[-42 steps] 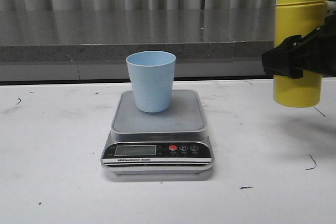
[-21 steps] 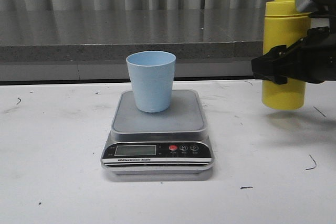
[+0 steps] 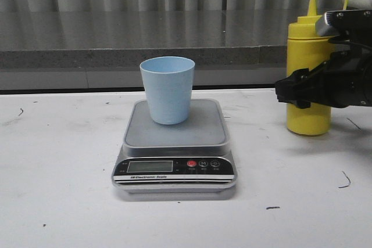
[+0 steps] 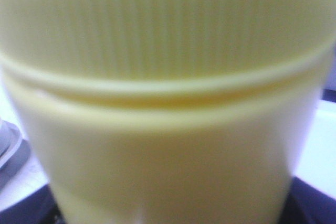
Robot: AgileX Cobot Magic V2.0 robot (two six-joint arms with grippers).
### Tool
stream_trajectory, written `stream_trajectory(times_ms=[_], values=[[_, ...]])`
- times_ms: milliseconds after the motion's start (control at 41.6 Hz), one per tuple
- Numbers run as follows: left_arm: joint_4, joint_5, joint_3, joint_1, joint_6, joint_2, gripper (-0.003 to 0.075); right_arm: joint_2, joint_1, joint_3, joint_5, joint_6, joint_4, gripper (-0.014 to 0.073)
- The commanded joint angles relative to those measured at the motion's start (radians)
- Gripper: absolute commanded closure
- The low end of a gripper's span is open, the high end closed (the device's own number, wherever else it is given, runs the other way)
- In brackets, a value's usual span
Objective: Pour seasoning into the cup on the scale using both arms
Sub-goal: 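Lower the bottle onto the table, open and withdraw the right gripper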
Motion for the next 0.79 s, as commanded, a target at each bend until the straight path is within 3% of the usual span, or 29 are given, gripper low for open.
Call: stream_trajectory(times_ms=[0, 265, 770], values=[[-0.010, -0.068, -0.027, 0.001, -0.009, 0.003, 0.0280, -0.029, -0.005, -0.031, -0.146, -0.016, 0.040, 0.0200], [-0.010, -0.068, -0.027, 0.001, -0.009, 0.003, 0.0280, -0.029, -0.005, -0.030, -0.100, -0.014, 0.038, -0.0015], [-0.010, -0.068, -0.027, 0.001, -0.009, 0.003, 0.0280, -0.170, -0.003, 0.080, 0.048, 0.010, 0.038, -0.0012]])
